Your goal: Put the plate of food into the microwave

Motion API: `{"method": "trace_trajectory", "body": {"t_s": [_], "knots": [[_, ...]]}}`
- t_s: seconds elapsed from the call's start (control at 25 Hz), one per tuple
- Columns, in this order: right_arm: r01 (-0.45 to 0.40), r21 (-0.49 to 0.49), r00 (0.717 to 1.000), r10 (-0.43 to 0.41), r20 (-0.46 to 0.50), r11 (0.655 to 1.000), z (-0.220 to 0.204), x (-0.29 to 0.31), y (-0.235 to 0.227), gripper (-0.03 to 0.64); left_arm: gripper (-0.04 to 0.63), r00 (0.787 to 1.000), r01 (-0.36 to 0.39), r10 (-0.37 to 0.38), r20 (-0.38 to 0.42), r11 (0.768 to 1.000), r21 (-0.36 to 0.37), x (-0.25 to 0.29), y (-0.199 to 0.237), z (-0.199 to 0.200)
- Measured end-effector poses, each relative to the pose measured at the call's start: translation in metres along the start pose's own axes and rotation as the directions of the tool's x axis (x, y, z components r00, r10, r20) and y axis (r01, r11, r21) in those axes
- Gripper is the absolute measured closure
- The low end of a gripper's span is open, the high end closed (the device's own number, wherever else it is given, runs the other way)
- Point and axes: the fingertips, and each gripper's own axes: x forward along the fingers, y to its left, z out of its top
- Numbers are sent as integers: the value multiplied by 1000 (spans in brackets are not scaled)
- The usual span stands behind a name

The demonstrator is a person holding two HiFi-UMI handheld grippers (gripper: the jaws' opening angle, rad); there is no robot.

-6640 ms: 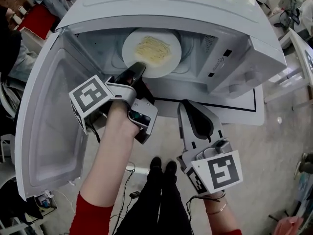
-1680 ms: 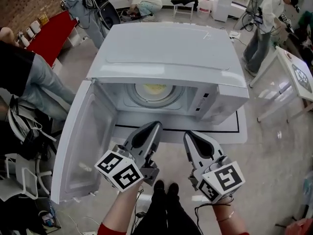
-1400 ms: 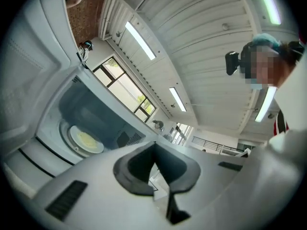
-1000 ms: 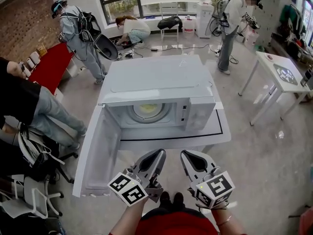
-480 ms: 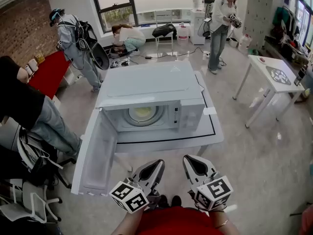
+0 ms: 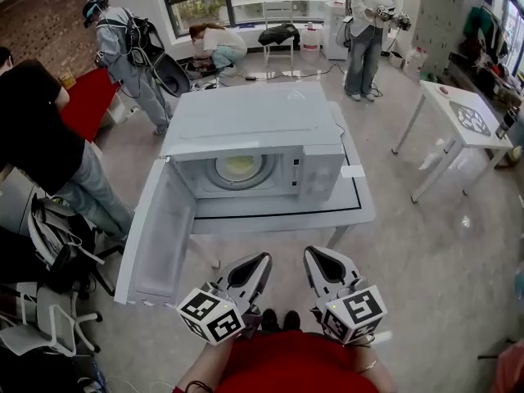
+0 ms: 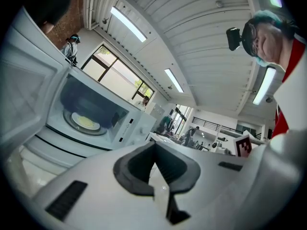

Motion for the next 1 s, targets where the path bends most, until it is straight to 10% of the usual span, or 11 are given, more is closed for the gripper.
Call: {"method": "trace_trajectory", "body": {"t_s": [1.0], "knots": [[-12, -73, 999, 9, -38, 997, -11, -5, 13, 603, 586, 997, -74, 74, -22, 997, -17, -8, 10, -7]]}}
